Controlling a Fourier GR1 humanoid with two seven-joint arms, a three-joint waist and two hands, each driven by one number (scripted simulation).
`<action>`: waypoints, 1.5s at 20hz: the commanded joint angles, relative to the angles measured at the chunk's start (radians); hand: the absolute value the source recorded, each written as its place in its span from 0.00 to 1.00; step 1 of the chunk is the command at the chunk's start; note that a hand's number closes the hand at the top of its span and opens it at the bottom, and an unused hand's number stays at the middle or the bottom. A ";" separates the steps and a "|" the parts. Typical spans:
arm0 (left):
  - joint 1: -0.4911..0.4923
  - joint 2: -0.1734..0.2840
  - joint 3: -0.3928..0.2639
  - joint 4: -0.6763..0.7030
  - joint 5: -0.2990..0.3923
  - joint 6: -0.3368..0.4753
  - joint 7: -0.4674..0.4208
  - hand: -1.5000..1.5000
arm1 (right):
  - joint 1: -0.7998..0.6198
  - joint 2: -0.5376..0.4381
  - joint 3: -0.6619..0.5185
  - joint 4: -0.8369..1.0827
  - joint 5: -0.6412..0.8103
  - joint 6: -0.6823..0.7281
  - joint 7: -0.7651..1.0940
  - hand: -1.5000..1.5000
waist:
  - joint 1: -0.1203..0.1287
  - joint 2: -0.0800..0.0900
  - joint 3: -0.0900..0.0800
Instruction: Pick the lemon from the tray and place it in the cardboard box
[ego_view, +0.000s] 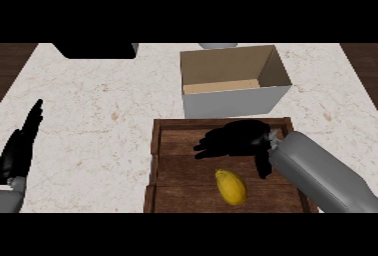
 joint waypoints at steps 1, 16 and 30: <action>0.031 -0.004 0.036 -0.007 -0.009 -0.042 -0.019 0.50 | 0.001 0.058 -0.038 0.033 0.060 0.052 -0.028 0.00 | 0.002 0.000 0.000; 0.002 -0.044 0.076 0.001 -0.065 -0.052 0.003 0.50 | 0.146 -0.019 -0.011 -0.288 0.003 0.179 -0.011 0.00 | -0.010 -0.002 -0.001; 0.007 -0.053 0.134 -0.061 -0.103 -0.136 0.051 0.50 | 0.242 0.103 0.016 -0.162 0.227 0.068 0.105 1.00 | 0.000 0.000 0.000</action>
